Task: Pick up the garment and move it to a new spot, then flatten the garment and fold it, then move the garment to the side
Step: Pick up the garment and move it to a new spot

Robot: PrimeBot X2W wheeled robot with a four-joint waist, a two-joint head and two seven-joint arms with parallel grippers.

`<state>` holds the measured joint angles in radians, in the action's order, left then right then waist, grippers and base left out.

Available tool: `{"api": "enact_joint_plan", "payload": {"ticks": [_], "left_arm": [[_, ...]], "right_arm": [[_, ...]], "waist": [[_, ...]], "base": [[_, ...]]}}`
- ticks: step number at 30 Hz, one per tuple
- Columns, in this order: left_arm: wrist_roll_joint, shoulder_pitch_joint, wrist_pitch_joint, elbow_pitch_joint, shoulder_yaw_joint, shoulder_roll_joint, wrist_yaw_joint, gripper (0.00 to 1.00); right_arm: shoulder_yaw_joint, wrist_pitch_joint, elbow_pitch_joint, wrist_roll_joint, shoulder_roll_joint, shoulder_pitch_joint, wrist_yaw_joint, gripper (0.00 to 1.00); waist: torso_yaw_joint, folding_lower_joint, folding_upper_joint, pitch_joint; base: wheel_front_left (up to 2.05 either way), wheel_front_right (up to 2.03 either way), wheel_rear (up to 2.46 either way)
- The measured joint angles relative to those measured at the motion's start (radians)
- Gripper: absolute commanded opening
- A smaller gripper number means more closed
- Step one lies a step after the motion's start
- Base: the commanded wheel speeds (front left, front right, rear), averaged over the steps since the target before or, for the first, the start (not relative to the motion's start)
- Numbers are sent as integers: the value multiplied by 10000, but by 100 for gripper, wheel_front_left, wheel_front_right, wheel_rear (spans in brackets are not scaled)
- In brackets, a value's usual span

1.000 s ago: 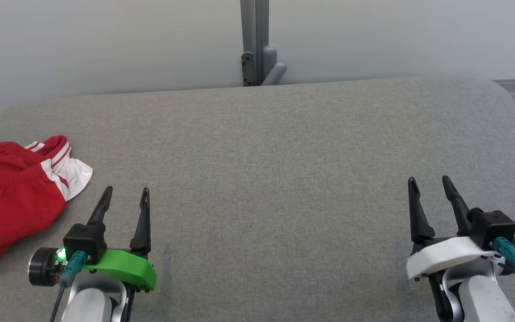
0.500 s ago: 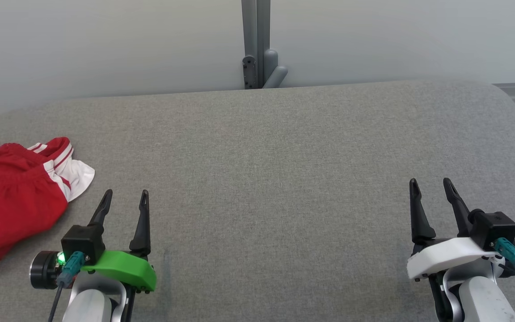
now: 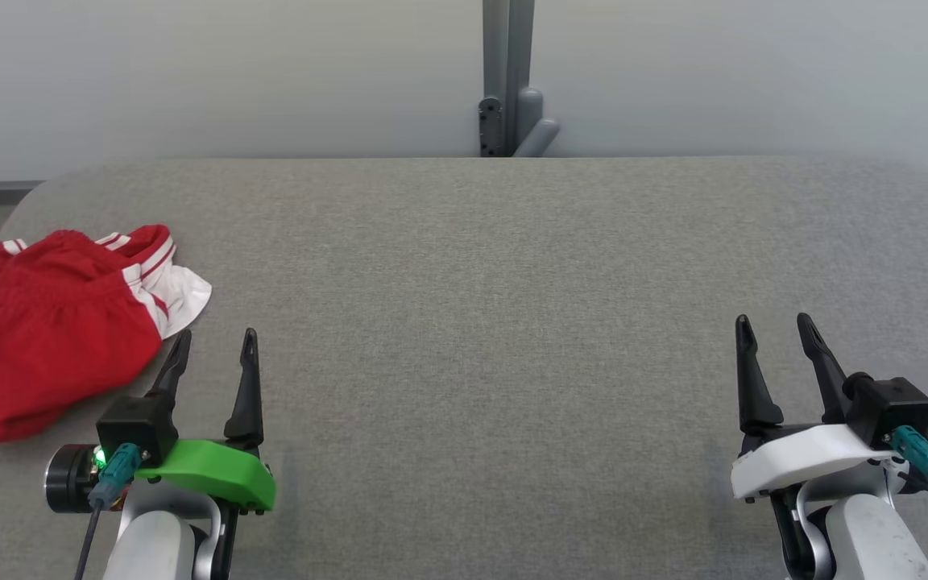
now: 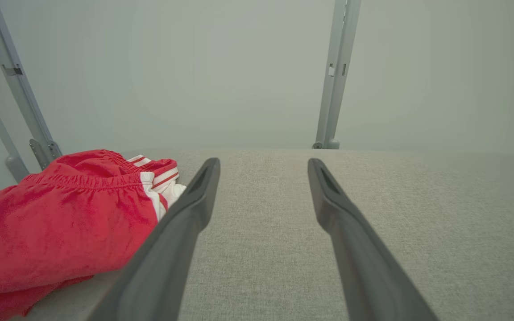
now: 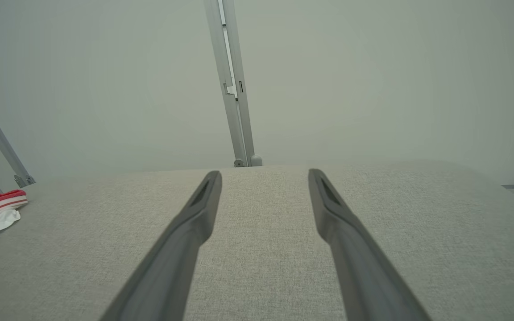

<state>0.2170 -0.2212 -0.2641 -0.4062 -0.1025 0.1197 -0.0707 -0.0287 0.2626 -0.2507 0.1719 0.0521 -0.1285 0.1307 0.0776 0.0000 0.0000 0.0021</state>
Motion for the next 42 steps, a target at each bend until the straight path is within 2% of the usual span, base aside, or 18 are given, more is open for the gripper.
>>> {"api": "enact_joint_plan", "payload": {"ticks": [19,25,30,42], "left_arm": [[242,67,0,428,999,-4,109,100],[221,81,0,489,1150,-48,102,100],[176,81,0,510,1220,-111,82,100],[13,66,0,516,1356,-182,4,100]], "right_arm": [[571,2,554,-42,-6,-208,0,100],[621,2,598,-58,-8,-223,0,100],[623,2,608,-54,-10,-248,0,100],[633,2,573,12,-13,-253,0,100]], "waist": [[2658,0,0,217],[3309,0,0,295],[3567,0,0,329],[3509,0,0,325]], "base": [[0,0,0],[0,0,0],[0,0,0],[0,0,0]]}}
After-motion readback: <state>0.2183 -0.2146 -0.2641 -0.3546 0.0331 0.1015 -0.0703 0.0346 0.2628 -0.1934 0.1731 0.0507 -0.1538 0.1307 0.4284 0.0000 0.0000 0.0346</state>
